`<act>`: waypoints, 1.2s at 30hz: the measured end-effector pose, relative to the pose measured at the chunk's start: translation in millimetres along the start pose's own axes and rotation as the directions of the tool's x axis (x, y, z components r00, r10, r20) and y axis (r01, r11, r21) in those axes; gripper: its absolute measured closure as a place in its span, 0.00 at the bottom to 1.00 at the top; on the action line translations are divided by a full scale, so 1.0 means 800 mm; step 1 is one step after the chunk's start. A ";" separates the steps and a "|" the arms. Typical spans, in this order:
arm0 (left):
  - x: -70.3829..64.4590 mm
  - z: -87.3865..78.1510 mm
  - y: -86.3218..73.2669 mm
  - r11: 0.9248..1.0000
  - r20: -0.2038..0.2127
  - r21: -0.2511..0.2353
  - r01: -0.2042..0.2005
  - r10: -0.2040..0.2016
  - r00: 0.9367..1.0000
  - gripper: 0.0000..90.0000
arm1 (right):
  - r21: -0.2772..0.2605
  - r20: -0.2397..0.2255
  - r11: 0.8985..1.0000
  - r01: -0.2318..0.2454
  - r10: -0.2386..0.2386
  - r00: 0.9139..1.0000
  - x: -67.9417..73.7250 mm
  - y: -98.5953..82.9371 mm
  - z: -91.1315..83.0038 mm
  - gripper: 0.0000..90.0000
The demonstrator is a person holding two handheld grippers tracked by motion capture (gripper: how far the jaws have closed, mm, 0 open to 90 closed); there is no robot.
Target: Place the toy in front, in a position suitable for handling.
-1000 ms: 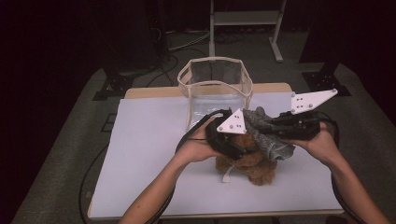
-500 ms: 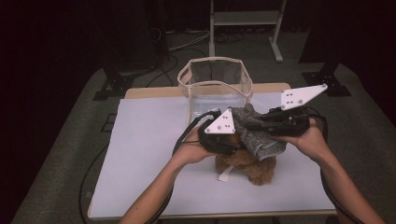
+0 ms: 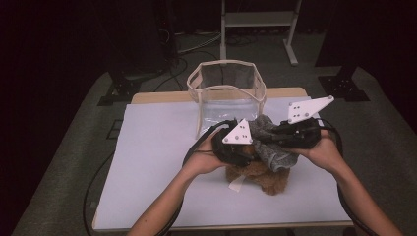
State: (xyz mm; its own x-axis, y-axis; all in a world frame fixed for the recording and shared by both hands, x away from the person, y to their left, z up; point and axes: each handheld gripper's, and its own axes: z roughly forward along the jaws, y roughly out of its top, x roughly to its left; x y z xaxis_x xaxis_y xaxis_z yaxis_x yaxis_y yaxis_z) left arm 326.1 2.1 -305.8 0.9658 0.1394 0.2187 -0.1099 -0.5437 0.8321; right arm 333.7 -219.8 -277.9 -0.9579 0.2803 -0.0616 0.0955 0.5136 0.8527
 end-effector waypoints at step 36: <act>0.003 0.014 -0.027 0.996 0.009 0.088 0.002 -0.002 1.000 0.53 | 0.039 0.015 0.999 -0.014 0.014 1.000 0.001 -0.037 0.029 0.93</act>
State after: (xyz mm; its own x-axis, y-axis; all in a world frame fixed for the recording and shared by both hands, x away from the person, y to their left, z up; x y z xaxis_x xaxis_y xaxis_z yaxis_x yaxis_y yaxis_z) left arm 333.2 5.2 -329.1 0.9681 0.1333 0.2121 -0.0873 -0.6140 0.7845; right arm 336.2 -216.3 -315.1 -0.9523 0.2997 -0.0580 0.1194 0.5405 0.8328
